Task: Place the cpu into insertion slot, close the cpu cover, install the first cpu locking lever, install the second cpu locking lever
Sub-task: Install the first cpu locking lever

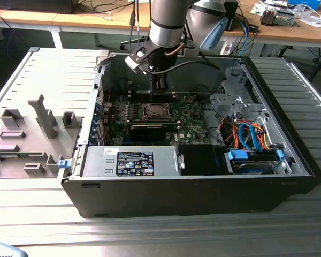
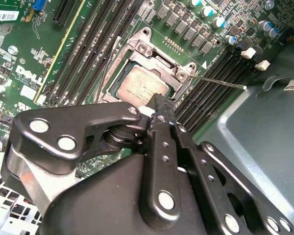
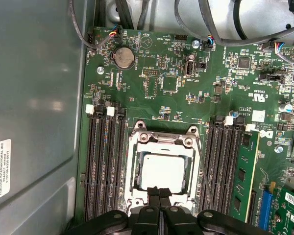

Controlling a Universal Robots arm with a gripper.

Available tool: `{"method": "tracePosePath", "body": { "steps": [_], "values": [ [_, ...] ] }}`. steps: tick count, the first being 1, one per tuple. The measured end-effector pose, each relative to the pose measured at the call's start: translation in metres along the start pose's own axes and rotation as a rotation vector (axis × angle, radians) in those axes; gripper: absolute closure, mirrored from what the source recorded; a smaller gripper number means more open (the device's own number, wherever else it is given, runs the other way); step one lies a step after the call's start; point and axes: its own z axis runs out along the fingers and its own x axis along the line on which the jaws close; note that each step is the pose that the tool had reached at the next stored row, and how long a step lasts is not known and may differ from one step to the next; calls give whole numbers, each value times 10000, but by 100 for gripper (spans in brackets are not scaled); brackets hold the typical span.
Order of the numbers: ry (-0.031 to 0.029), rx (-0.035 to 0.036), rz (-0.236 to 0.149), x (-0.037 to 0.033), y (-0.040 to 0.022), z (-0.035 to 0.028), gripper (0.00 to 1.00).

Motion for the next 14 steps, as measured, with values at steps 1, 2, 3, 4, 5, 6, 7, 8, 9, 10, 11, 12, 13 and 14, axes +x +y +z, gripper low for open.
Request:
{"method": "tracePosePath", "body": {
  "steps": [1, 2, 3, 4, 5, 6, 7, 8, 9, 10, 11, 12, 13, 14],
  "values": [
    [0, 0, -1, 0, 0, 0, 89],
    [0, 0, -8, 0, 0, 0, 89],
    [-4, 1, -46, 0, 0, -1, 89],
    [-11, 1, -135, -1, 0, -1, 89],
    [-13, 1, -183, 0, 0, -1, 89],
    [-17, 0, -232, 0, 0, -1, 89],
    [-24, 0, -341, 0, 0, 0, 89],
    [-31, -1, -453, 0, 0, 0, 89],
    [-39, -1, -557, 0, 0, 0, 89],
    [-45, 0, -639, 0, 0, 0, 89],
    [-51, -1, -738, 0, 0, 0, 89],
    [-56, -1, -816, 0, 0, 0, 89],
    [-61, -1, -870, 0, 0, 0, 89],
    [-65, -1, -943, 0, 0, 0, 89]
  ]
}}
